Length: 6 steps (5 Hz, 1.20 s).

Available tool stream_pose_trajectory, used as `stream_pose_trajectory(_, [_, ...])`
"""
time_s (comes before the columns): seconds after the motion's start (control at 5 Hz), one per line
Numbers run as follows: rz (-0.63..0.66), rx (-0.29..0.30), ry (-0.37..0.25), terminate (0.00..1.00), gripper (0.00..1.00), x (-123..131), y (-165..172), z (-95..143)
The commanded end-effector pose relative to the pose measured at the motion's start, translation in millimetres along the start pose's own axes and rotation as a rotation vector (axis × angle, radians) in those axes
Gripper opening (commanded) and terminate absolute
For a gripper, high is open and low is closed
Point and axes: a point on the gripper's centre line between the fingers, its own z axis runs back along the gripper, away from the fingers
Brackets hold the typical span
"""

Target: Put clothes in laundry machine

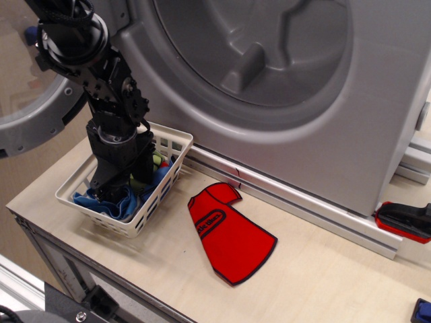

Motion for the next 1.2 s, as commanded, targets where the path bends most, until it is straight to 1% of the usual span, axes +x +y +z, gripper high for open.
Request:
stream_pose_trajectory(0.0, [-0.184,-0.045,0.005,0.00,0.00,-7,-6,12])
stream_pose_trajectory(0.2, [-0.299,0.007,0.048,0.00,0.00,-9,-9,24])
stream_pose_trajectory(0.4, [-0.377,-0.022,0.034,0.00,0.00,-14,-11,54])
stream_pose_trajectory(0.6, [-0.441,-0.074,0.054,0.00,0.00,-24,-17,95])
stream_pose_trajectory(0.8, [-0.510,-0.159,0.014,0.00,0.00,-37,-21,130])
stream_pose_trajectory(1.0, [-0.568,-0.237,0.019,0.00,0.00,-45,-24,155])
